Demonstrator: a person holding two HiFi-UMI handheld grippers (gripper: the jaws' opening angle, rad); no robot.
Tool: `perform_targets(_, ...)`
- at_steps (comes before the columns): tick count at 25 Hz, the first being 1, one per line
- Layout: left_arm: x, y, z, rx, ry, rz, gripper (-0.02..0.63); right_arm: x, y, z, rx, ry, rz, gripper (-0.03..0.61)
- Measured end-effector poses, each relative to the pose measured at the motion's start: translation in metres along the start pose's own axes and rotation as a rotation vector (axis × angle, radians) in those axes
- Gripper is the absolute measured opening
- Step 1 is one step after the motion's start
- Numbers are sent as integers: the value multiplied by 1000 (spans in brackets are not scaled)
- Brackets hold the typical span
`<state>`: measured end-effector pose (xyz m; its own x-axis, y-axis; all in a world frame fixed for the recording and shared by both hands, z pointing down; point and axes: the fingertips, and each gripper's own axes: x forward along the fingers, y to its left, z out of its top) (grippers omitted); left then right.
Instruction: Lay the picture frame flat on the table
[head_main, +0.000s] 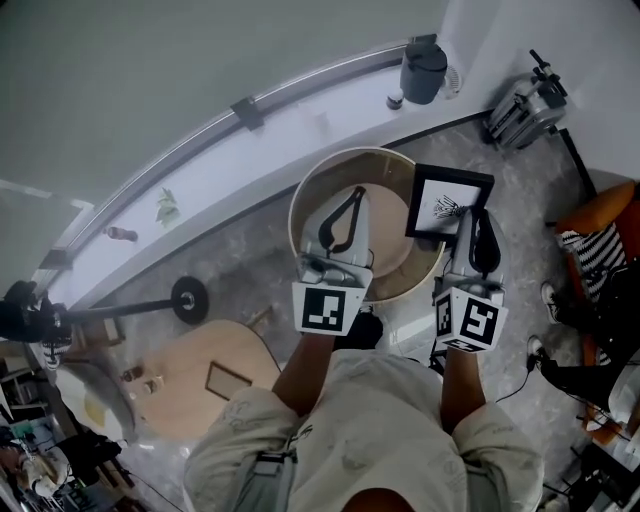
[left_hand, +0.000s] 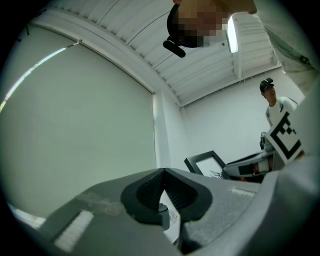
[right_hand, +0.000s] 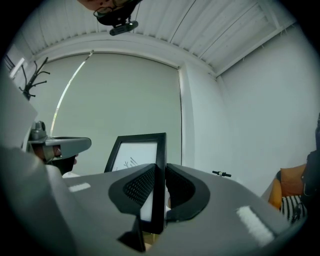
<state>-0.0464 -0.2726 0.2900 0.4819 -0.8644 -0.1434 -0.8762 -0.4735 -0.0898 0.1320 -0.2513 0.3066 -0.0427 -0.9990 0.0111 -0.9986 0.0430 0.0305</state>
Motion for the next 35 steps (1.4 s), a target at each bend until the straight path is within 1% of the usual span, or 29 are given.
perform_targets(6,11,11,0,1,-19,-11,3,6,0,2,-2,-4,-30,69)
perform_targets(9,12,14,0,-10,-25,-16,3,7,0,3,-4,-4,-45,69)
perform_targets(16,10,11,-14,-23,-16,-22,3,3,-1,-5,-12,7,-58,69)
perform_targets(19,11,10,-19,-10,-11,-16,3,5,-4,-12,-9,18,-56,69)
perform_targets(23,9,4,-28,-16,14,-10,3,7,-6,-22,-7,33,-37,69)
perform_targets(27,11,-1,-35,26,34,-20,3,14,-7,-33,13,49,-23,69)
perform_targets(35,11,-2,-55,33,72,-20,3,24,-2,-66,43,105,-5,69)
